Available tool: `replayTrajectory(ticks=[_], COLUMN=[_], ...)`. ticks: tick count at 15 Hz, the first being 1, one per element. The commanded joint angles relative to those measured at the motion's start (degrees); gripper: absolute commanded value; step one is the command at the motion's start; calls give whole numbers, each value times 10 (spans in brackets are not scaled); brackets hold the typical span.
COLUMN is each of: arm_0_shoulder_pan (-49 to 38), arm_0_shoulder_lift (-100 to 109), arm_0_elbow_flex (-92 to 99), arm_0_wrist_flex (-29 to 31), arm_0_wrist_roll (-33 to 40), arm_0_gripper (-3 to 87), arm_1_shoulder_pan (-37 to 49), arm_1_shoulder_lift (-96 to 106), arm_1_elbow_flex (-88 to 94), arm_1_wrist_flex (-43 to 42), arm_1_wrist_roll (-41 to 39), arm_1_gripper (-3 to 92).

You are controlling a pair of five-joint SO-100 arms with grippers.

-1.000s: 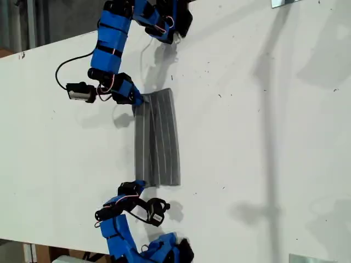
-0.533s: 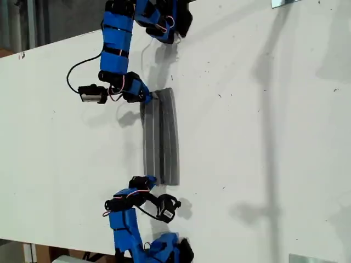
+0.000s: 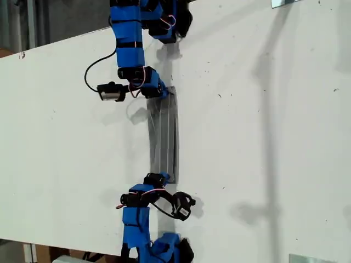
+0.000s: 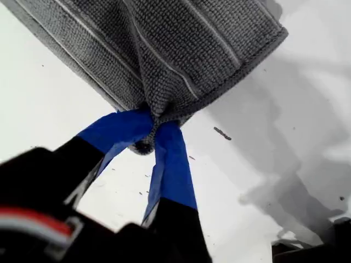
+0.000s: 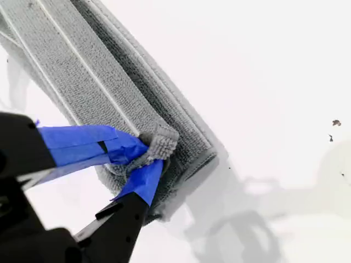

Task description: Grasp corners of a square towel and fold twice.

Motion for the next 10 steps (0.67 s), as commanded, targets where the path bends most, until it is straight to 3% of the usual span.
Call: replayTrajectory(ticks=[1, 2, 4, 6, 10], arm_0_shoulder_pan=[4, -2, -12, -21, -38], arm_0_shoulder_lift=[0, 3, 15, 38, 109], arm_0_elbow_flex=[-2, -4, -20, -31, 0], arm_0_wrist_flex=[-3, 3, 26, 54, 95], arm_0_wrist_roll=[-5, -2, 11, 16, 13], arm_0_gripper=[-2, 12, 140, 201, 200], arm_1_shoulder_pan=[1, -3, -3, 4, 39], arm_1_shoulder_lift=[28, 31, 47, 77, 98], arm_1_elbow_flex=[11, 11, 1, -9, 6], arm_1_wrist_flex=[-7, -6, 12, 43, 47], arm_1_wrist_roll=[8, 8, 4, 4, -22], arm_1_gripper=[16, 190, 339, 378, 398])
